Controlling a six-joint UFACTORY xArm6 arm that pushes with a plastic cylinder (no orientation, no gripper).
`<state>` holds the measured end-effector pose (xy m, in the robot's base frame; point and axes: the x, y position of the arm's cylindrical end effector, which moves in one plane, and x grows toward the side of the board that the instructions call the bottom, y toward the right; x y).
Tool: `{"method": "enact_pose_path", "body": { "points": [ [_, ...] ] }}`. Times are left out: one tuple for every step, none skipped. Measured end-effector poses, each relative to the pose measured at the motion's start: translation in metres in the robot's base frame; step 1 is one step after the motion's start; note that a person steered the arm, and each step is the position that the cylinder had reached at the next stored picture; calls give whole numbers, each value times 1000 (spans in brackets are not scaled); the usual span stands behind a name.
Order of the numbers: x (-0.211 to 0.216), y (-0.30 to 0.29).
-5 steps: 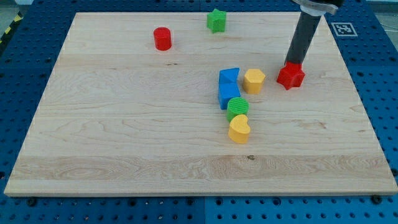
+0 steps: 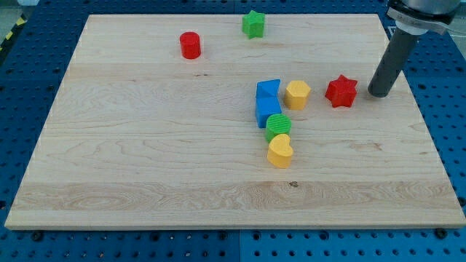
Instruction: Push the red star into yellow hexagon
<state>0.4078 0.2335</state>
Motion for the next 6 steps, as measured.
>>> {"method": "enact_pose_path", "body": {
  "points": [
    [0,-15],
    [0,-38],
    [0,-51],
    [4,-53],
    [5,-53],
    [5,-54]
  ]
}}
